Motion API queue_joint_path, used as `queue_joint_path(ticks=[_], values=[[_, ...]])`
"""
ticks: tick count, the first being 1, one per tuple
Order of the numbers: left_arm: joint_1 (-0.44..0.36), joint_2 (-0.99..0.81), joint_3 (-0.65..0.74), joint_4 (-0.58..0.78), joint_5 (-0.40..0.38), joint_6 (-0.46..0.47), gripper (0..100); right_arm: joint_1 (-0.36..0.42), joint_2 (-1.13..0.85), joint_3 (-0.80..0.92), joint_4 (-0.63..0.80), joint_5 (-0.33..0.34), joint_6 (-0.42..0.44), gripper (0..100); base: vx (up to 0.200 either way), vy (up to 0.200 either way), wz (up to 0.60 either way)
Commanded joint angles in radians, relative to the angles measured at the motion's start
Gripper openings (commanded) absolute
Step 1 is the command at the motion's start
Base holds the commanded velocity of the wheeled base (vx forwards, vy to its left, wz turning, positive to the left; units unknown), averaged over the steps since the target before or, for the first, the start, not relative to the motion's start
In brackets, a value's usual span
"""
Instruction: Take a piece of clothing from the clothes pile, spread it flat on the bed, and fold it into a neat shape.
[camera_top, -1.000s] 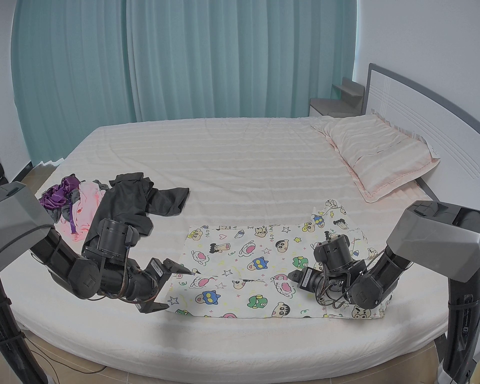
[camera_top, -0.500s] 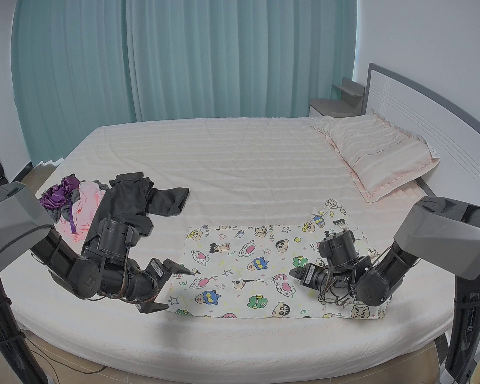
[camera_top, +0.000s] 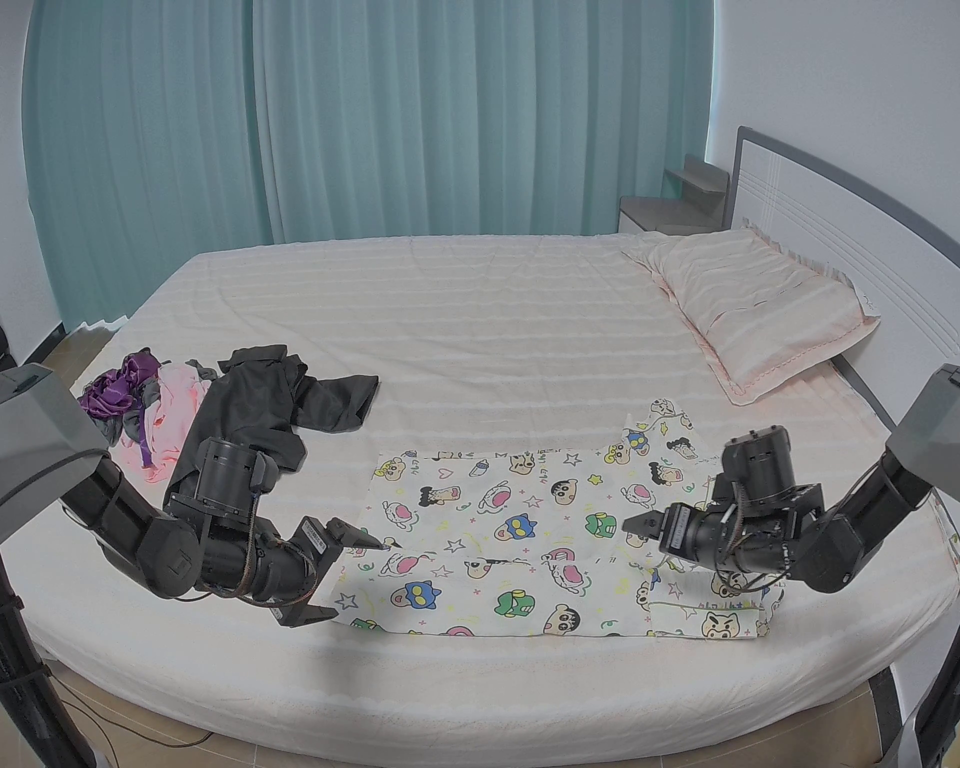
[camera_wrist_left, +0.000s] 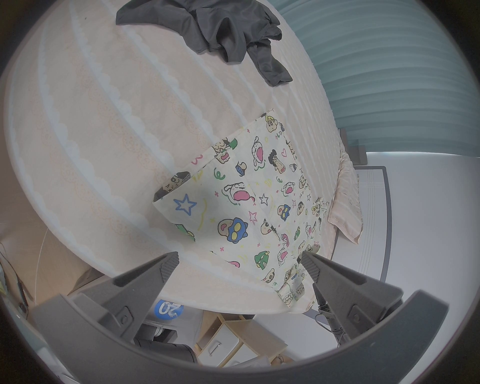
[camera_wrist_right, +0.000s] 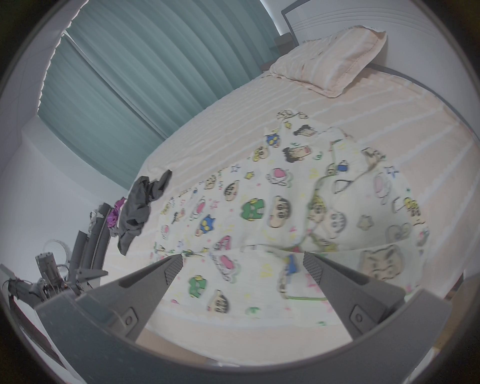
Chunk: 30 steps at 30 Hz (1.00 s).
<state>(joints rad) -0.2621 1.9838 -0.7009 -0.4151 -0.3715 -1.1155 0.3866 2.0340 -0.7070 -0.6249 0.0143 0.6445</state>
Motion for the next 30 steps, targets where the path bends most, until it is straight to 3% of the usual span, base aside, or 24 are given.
queue_joint_path(ticks=[1,8,13,15,16,22,30], values=[[0.0,0.001,0.001,-0.001,0.0,0.005,100,-0.184,-0.06,0.166,-0.052,0.128,-0.132,100,0.0,0.0,0.0],[0.0,0.0,0.004,-0.001,0.0,0.005,100,-0.445,-0.046,0.32,-0.203,0.365,-0.399,100,0.0,0.0,0.0],[-0.002,0.0,0.009,-0.001,0.002,0.005,100,-0.568,-0.014,0.337,-0.205,0.487,-0.513,100,0.0,0.0,0.0],[-0.002,0.0,0.011,-0.001,0.0,0.005,100,-0.572,-0.009,0.336,-0.205,0.493,-0.519,100,0.0,0.0,0.0],[-0.002,0.0,0.014,-0.014,0.002,0.005,100,-0.601,0.034,0.333,-0.207,0.543,-0.598,100,0.0,0.0,0.0],[-0.006,0.001,0.049,-0.085,0.002,0.005,100,-0.603,0.137,0.31,-0.231,0.555,-0.701,100,0.0,0.0,0.0],[-0.014,0.003,0.06,-0.105,0.003,0.005,100,-0.594,0.281,0.281,-0.388,0.57,-0.715,100,0.0,0.0,0.0]])
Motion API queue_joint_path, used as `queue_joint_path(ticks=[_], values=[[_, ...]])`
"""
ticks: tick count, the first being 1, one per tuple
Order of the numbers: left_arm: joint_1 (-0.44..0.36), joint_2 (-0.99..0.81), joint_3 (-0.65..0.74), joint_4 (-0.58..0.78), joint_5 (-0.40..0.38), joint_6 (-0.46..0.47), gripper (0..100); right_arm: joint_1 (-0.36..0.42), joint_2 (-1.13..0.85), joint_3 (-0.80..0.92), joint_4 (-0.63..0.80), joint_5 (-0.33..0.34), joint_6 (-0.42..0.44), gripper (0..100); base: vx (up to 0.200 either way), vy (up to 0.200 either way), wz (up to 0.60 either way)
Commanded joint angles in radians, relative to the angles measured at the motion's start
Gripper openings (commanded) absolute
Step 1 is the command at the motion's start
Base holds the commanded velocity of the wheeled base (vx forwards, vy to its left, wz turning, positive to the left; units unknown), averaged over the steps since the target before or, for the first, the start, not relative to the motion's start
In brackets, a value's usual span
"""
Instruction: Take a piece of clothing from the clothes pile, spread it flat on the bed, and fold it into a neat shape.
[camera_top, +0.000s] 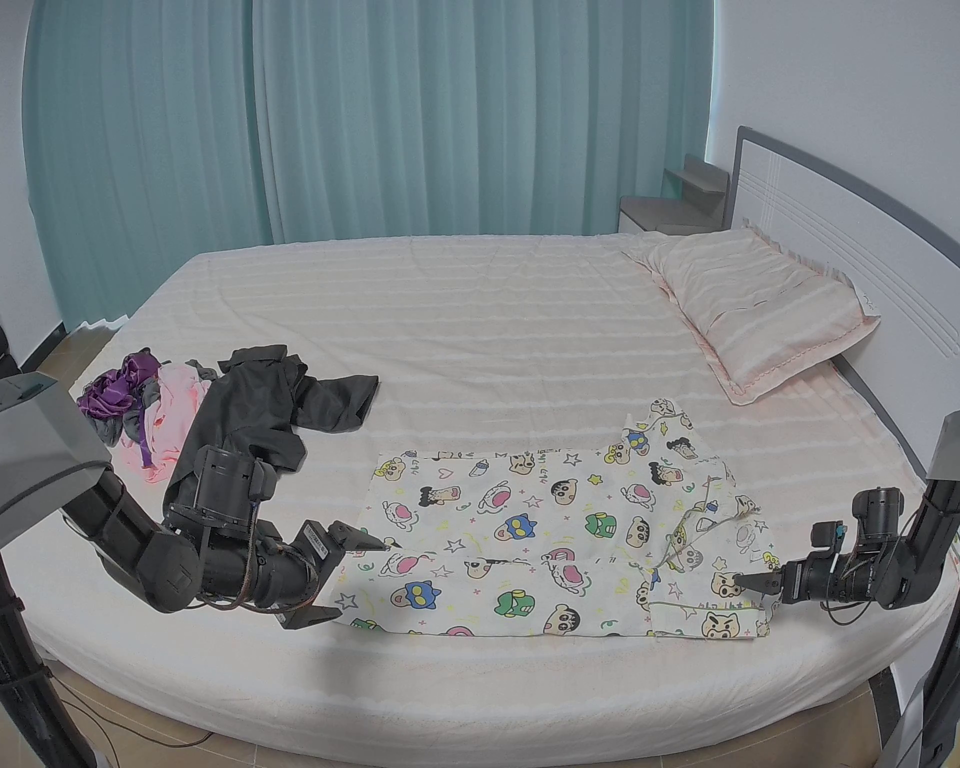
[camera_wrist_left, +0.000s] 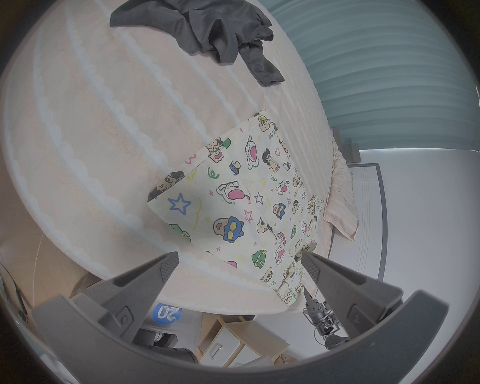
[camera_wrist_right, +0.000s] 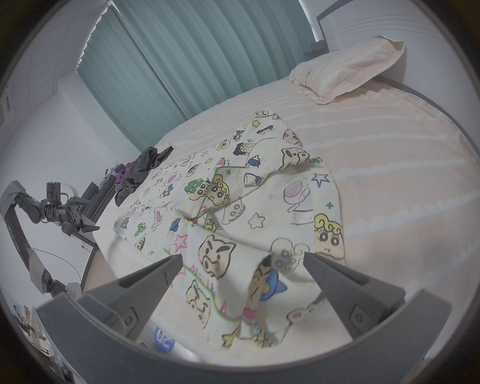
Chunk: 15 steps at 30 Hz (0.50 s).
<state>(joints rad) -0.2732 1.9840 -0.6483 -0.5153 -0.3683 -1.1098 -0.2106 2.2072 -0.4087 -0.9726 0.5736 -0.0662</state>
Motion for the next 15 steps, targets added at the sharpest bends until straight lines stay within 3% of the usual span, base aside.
queue_joint_path(ticks=[1,9,15], values=[[-0.003,0.001,0.007,-0.005,0.0,-0.001,100,0.005,0.121,-0.018,-0.06,0.026,-0.004,100,0.0,0.0,0.0],[-0.003,0.002,0.006,-0.005,0.0,-0.001,100,0.005,0.141,-0.012,-0.086,0.129,-0.004,100,0.0,0.0,0.0],[-0.004,0.007,0.006,-0.005,0.0,-0.001,100,0.007,0.167,-0.018,-0.094,0.153,-0.007,100,0.0,0.0,0.0]])
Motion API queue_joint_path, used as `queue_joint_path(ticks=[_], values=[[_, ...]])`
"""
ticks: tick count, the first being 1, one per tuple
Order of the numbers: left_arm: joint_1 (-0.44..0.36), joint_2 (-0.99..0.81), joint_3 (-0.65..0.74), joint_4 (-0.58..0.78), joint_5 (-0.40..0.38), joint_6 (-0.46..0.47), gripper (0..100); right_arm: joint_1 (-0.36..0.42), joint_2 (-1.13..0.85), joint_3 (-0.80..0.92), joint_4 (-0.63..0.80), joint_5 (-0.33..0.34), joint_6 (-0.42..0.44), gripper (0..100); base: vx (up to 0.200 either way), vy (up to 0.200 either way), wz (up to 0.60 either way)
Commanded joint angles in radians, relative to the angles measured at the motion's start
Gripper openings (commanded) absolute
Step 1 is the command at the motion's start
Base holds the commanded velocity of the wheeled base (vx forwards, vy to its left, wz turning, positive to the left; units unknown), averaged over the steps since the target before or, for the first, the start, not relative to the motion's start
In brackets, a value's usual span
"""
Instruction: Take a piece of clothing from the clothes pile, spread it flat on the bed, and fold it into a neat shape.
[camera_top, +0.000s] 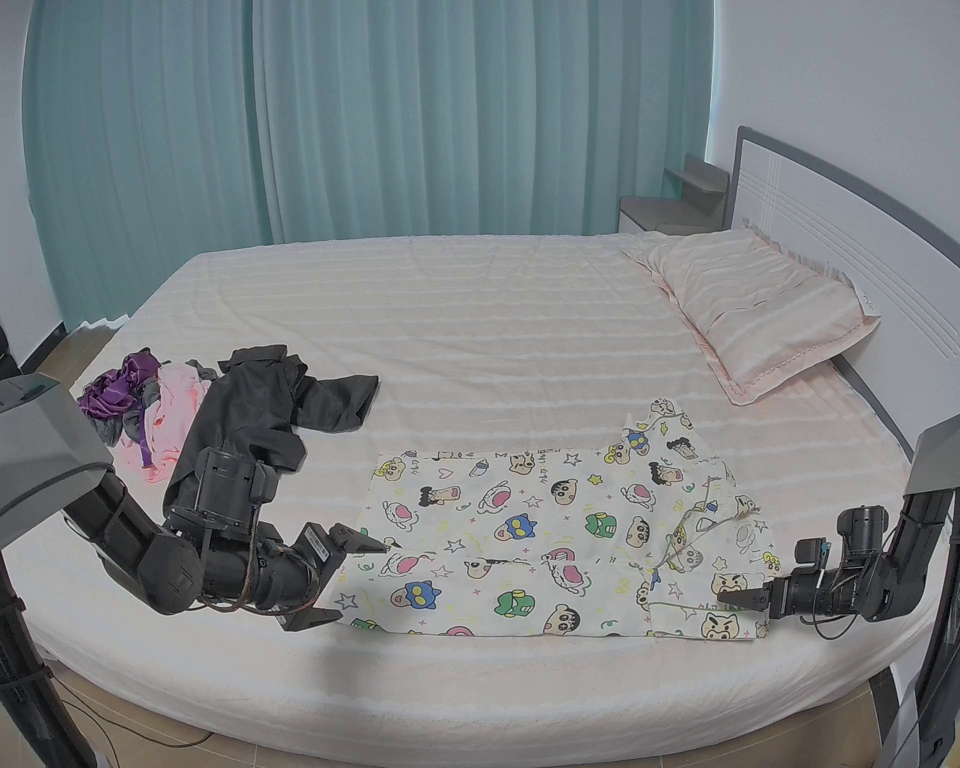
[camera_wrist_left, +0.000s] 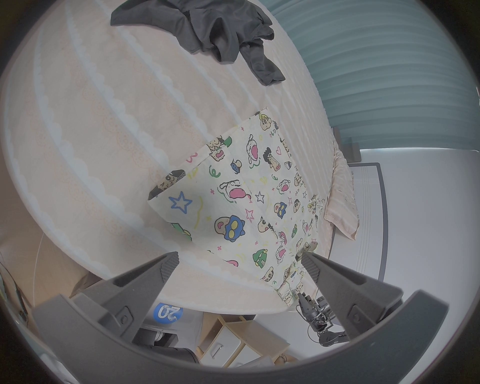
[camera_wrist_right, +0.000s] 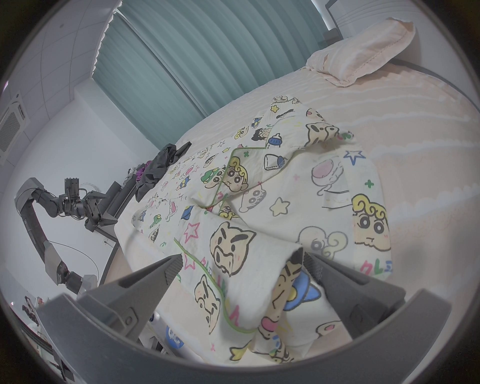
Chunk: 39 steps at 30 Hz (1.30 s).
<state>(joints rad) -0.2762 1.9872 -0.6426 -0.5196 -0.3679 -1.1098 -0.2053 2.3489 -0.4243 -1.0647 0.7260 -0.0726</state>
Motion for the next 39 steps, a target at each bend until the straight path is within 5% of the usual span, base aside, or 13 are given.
queue_joint_path(ticks=[1,2,3,12,19,34,35,39], values=[[-0.001,0.004,0.0,0.0,0.0,-0.001,100,0.001,0.032,-0.001,-0.012,0.0,-0.001,100,0.0,0.0,0.0],[-0.001,0.004,0.0,0.0,0.0,0.001,100,0.001,0.041,-0.002,-0.017,0.0,-0.001,100,0.0,0.0,0.0],[-0.001,0.004,0.0,0.0,0.0,-0.001,100,0.001,0.049,-0.004,-0.024,0.0,-0.001,0,0.0,0.0,0.0],[-0.001,0.004,0.0,0.0,0.0,0.001,100,-0.003,0.066,-0.005,-0.12,0.0,0.02,0,0.0,0.0,0.0],[-0.001,0.004,0.0,0.0,0.0,0.001,100,0.0,0.0,-0.042,-0.133,0.0,0.122,0,0.0,0.0,0.0],[0.0,0.005,-0.002,-0.002,0.003,0.001,100,-0.005,0.024,-0.119,-0.086,-0.016,0.129,0,0.0,0.0,0.0],[0.0,0.004,-0.002,-0.002,0.001,-0.001,100,-0.008,0.024,-0.122,-0.072,-0.016,0.129,100,0.0,0.0,0.0],[0.002,0.002,0.0,-0.002,0.003,-0.001,100,-0.014,0.018,-0.128,-0.064,-0.017,0.132,100,0.0,0.0,0.0]])
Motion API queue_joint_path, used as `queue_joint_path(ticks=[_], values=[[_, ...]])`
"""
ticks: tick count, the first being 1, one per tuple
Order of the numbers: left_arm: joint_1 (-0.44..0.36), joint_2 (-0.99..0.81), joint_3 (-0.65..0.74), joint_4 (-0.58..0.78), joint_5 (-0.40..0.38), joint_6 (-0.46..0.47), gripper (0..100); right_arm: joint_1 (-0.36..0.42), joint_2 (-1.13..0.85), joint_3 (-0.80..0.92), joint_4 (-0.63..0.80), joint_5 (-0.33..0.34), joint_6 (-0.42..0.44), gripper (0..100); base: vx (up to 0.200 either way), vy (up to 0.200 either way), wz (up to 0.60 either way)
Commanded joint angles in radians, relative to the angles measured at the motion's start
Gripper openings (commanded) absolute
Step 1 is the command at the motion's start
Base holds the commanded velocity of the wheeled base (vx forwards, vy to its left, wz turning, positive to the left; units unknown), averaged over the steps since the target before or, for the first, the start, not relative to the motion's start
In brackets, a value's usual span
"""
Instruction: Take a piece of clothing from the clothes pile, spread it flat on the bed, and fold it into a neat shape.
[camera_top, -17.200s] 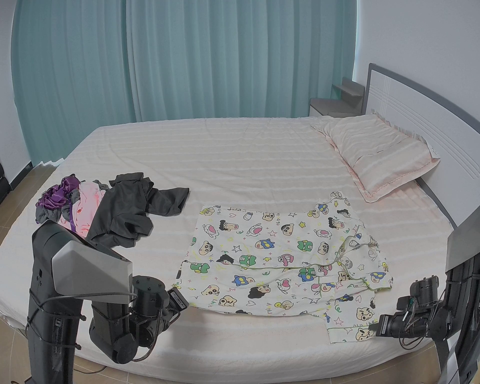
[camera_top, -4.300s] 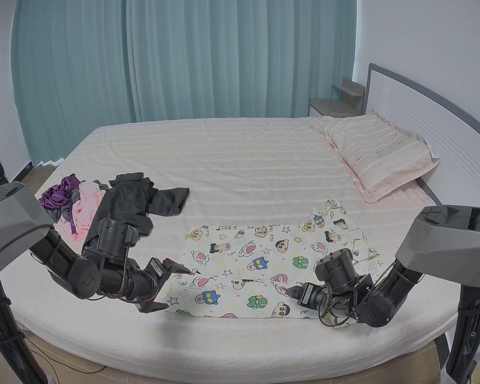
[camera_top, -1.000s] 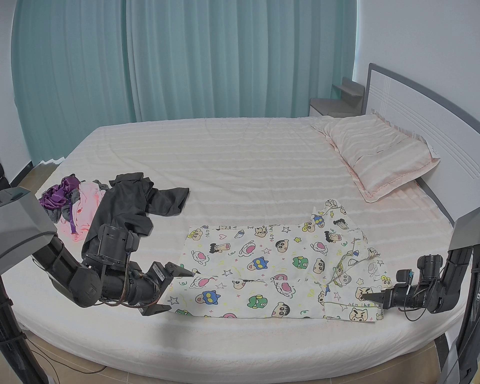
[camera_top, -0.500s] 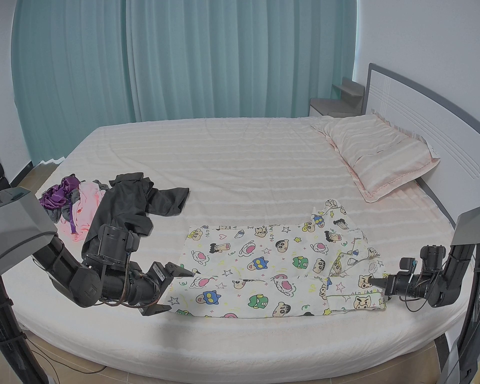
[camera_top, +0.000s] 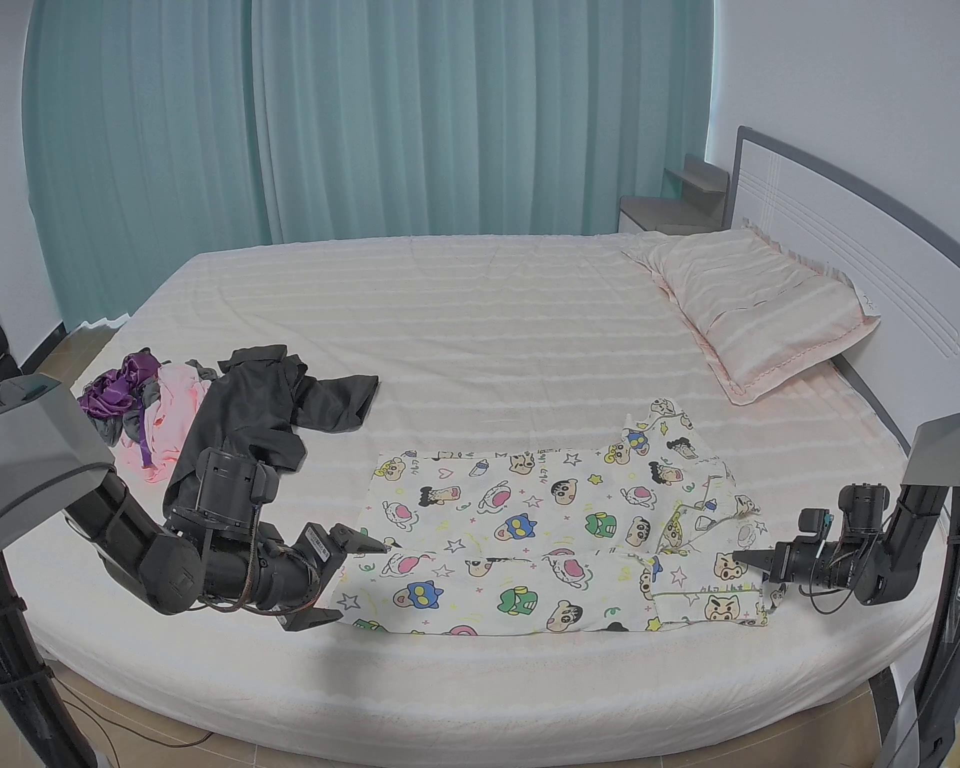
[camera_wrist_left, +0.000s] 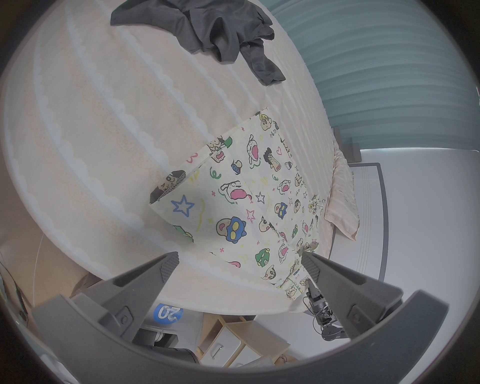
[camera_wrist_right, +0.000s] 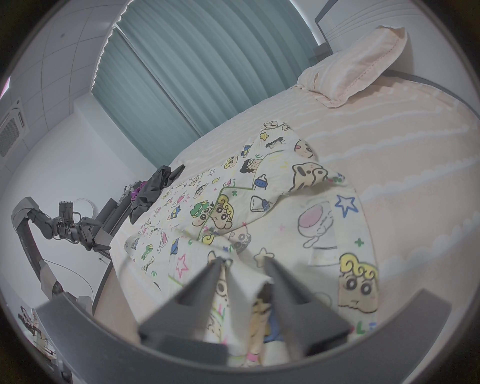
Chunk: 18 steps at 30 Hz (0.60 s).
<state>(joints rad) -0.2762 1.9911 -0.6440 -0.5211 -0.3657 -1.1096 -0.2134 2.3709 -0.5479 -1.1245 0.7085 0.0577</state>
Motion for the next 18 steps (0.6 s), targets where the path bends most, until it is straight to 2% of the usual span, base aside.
queue_joint_path(ticks=[1,3,7,8,11,13,14,16,18], values=[[0.003,-0.003,0.001,0.0,0.002,-0.001,100,-0.006,-0.013,-0.003,-0.006,-0.004,0.005,100,0.0,0.0,0.0],[0.005,-0.006,0.001,0.0,0.013,-0.003,100,-0.009,-0.027,-0.001,-0.006,-0.021,0.014,100,0.0,0.0,0.0],[0.005,-0.009,0.003,-0.014,0.042,-0.01,100,-0.012,-0.07,0.008,-0.008,-0.115,0.067,100,0.0,0.0,0.0],[0.003,-0.009,0.012,-0.028,0.041,-0.012,100,-0.011,-0.099,0.028,-0.009,-0.155,0.111,100,0.0,0.0,0.0],[0.009,-0.005,0.032,-0.074,0.034,-0.018,100,0.011,-0.177,0.098,-0.041,-0.221,0.199,100,0.0,0.0,0.0],[0.009,-0.005,0.032,-0.074,0.034,-0.018,100,0.011,-0.177,0.098,-0.041,-0.221,0.199,100,0.0,0.0,0.0],[0.009,-0.001,0.037,-0.085,0.033,-0.026,100,0.031,-0.216,0.163,-0.081,-0.284,0.223,100,0.0,0.0,0.0],[0.008,-0.001,0.038,-0.083,0.034,-0.024,100,0.04,-0.226,0.19,-0.098,-0.314,0.228,100,0.0,0.0,0.0],[0.0,-0.001,0.046,-0.088,0.041,-0.015,100,0.081,-0.24,0.276,-0.149,-0.397,0.251,100,0.0,0.0,0.0]])
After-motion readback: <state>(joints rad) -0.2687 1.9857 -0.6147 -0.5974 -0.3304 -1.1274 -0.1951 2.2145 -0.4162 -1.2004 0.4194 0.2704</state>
